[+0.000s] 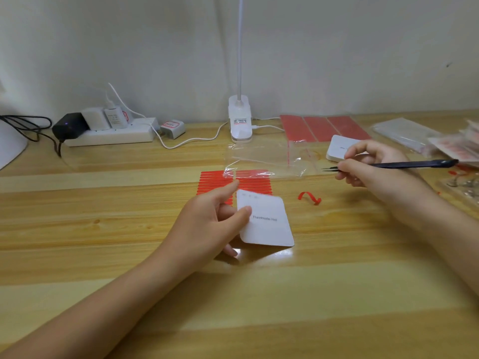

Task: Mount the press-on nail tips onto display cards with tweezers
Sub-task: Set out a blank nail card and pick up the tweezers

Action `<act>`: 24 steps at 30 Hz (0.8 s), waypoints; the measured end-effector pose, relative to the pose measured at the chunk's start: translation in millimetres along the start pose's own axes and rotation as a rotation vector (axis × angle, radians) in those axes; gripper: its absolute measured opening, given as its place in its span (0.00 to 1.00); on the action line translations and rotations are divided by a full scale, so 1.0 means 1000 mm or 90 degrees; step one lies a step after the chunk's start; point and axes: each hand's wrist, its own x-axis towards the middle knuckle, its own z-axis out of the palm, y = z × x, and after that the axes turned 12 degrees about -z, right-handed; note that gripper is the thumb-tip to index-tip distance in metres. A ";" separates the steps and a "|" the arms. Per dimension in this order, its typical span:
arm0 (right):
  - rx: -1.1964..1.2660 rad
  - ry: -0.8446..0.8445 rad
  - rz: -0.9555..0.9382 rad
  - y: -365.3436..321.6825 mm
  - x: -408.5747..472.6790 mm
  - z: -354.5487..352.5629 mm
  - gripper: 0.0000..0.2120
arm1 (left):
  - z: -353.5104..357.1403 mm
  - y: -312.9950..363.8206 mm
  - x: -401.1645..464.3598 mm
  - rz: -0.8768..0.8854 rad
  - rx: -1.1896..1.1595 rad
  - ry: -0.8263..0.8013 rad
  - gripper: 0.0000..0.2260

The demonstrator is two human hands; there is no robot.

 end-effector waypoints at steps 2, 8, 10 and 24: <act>-0.041 0.010 -0.024 0.000 -0.001 0.000 0.07 | 0.000 -0.001 -0.001 -0.002 0.011 0.001 0.26; -0.159 -0.028 -0.243 -0.014 -0.020 0.017 0.13 | -0.005 -0.004 0.001 0.085 0.163 0.058 0.24; -0.182 -0.080 -0.314 -0.017 -0.026 0.021 0.20 | -0.006 -0.004 0.001 0.095 0.191 0.063 0.23; -0.288 -0.294 -0.378 -0.006 -0.041 0.042 0.25 | -0.023 -0.005 0.007 0.151 0.168 0.077 0.09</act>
